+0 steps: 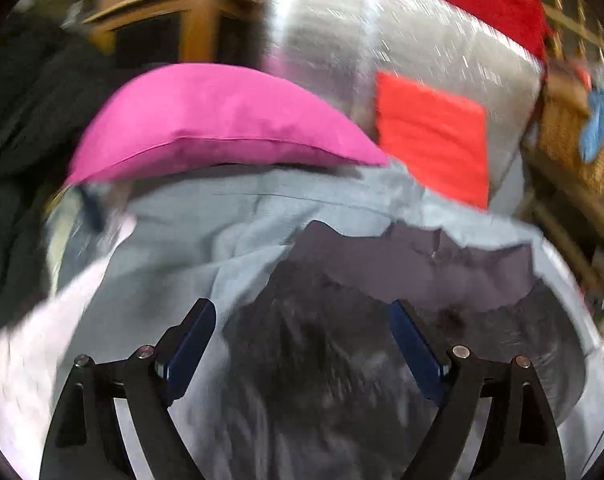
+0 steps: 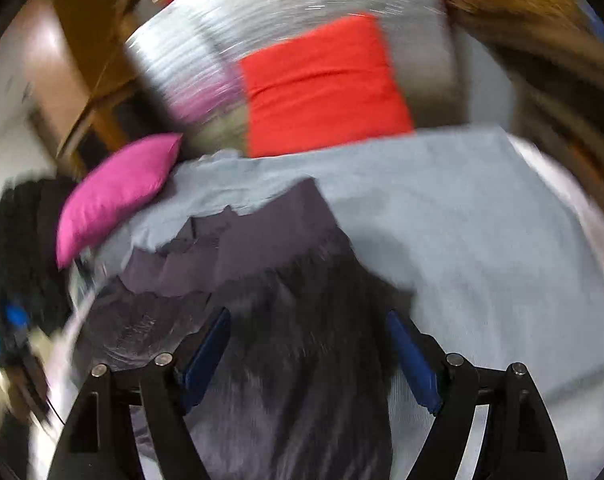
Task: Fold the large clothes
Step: 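Lay the hem down near the collar and open both tools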
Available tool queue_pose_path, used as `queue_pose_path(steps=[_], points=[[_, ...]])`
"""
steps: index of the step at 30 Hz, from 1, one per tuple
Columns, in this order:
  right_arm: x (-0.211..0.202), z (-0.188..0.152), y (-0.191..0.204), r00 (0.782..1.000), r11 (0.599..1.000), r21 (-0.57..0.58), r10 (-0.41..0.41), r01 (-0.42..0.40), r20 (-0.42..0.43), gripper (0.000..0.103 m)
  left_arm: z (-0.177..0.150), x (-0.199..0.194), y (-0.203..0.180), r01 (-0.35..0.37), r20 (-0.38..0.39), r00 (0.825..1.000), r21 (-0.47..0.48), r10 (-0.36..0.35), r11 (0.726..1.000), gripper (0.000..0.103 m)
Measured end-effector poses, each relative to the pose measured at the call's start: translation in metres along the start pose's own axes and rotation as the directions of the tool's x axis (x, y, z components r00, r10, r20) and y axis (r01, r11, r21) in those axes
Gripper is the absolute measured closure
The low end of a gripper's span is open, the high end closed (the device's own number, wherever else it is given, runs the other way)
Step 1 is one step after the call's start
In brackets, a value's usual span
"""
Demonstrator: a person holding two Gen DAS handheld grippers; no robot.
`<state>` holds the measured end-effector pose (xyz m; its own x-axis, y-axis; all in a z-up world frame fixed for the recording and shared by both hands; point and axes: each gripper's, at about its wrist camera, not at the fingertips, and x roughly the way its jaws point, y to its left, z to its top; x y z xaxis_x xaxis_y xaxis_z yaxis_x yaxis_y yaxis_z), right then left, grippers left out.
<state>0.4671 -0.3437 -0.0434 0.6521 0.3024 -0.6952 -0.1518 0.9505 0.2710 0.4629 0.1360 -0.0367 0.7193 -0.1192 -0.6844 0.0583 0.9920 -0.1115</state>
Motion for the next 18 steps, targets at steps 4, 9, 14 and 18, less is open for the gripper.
queue_pose_path(steps=[4,9,14,18], points=[[0.048,0.027,0.012,0.993,0.991,-0.135,-0.032,0.017,-0.111,0.021,0.028,0.051,-0.011,0.030,-0.119,0.993,0.142,-0.013,0.989,0.014],[0.079,0.042,-0.009,0.988,0.995,-0.100,-0.012,-0.003,-0.153,0.021,0.039,0.104,-0.026,0.033,-0.219,0.975,0.222,0.017,0.974,0.014],[0.104,0.052,-0.016,0.985,0.997,-0.047,0.049,-0.058,-0.166,0.021,0.034,0.136,-0.027,0.048,-0.292,0.956,0.162,0.002,0.986,0.014],[0.120,0.052,-0.009,0.979,0.995,-0.071,0.053,-0.068,-0.198,0.028,0.029,0.147,-0.027,0.013,-0.287,0.958,0.138,0.028,0.990,0.078]])
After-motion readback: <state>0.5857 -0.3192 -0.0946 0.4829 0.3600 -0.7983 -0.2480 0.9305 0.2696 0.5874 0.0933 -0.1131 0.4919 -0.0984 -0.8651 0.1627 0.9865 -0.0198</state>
